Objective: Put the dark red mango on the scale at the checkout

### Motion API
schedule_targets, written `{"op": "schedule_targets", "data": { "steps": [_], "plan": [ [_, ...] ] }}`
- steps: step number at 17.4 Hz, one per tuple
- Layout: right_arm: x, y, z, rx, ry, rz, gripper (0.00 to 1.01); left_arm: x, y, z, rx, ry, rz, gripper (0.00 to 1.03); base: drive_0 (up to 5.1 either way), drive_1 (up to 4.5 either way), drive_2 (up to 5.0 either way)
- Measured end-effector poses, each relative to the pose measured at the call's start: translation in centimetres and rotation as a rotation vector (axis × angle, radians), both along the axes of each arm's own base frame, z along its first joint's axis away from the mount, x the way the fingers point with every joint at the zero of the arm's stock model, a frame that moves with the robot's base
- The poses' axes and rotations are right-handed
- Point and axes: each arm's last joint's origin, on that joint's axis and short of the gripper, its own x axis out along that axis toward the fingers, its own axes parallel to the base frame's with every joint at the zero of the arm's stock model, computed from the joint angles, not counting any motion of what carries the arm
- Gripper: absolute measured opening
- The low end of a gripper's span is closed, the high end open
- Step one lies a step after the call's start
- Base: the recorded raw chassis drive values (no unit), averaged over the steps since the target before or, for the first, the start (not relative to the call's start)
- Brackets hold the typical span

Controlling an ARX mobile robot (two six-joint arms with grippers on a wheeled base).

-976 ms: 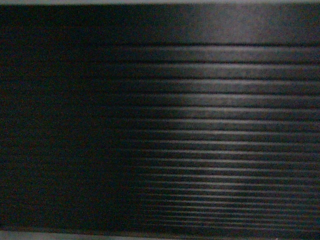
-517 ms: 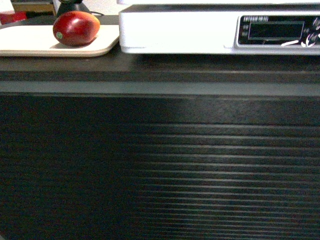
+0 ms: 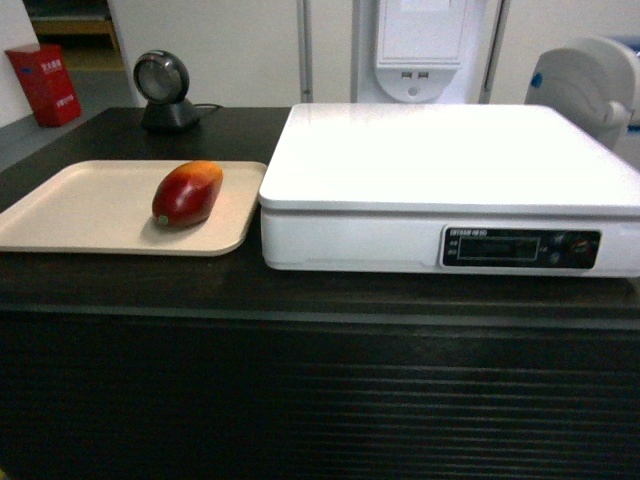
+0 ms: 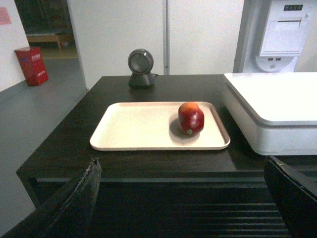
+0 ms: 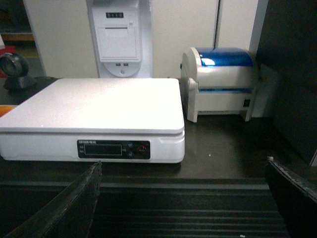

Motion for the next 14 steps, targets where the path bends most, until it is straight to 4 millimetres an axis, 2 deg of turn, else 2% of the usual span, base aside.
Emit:
{"op": "schedule_targets", "data": {
  "steps": [14],
  "plan": [
    [0.00, 0.00, -0.02, 0.000, 0.002, 0.000, 0.98, 0.00, 0.00, 0.00, 0.000, 0.000, 0.000, 0.98, 0.0, 0.00, 0.0]
  ]
}}
